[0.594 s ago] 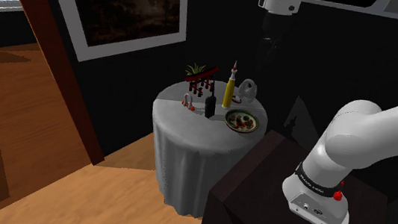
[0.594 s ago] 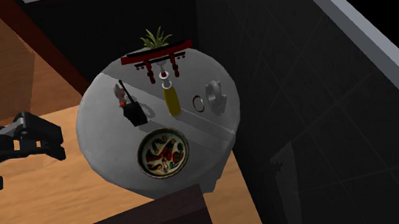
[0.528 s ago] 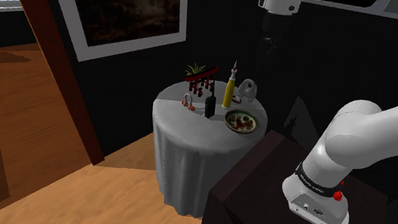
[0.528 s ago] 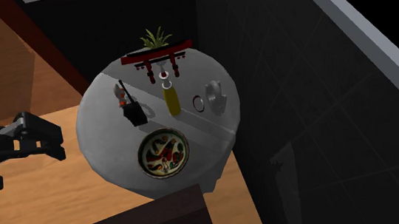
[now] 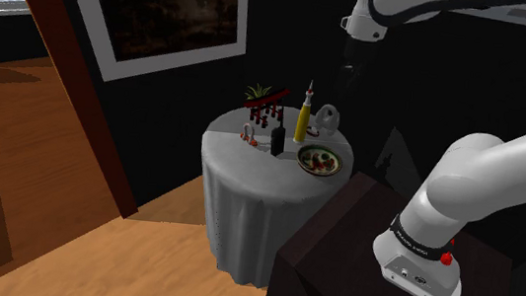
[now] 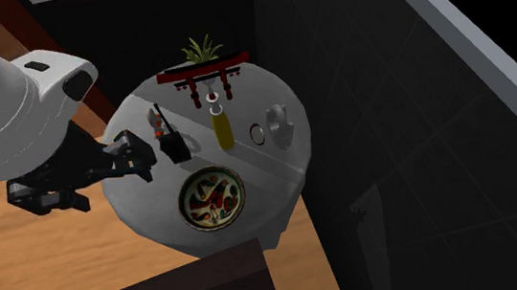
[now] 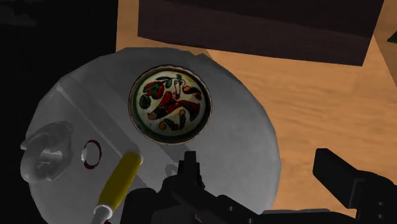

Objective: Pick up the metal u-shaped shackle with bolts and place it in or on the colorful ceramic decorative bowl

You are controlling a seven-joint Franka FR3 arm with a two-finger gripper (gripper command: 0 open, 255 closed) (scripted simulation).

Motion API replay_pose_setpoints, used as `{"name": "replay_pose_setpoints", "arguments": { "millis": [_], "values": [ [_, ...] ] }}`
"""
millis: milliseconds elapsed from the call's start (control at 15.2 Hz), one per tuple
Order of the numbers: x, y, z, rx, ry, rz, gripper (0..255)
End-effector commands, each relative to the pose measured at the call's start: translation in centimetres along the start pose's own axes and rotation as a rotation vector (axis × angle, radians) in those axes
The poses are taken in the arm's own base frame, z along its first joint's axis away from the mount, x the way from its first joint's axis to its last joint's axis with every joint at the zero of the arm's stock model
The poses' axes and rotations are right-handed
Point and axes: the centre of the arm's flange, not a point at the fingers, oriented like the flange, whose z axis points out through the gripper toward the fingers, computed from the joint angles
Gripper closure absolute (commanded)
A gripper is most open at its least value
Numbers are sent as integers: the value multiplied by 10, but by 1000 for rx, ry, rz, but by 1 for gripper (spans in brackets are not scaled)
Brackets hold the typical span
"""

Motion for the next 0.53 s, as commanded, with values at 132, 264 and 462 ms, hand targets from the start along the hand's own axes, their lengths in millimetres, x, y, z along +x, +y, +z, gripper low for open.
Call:
{"name": "replay_pose_setpoints", "arguments": {
  "millis": [132,264,462],
  "values": [
    [14,38,30,-15,27,13,0],
    [19,58,45,-21,40,20,0],
    [27,88,67,-31,58,30,0]
  ]
}}
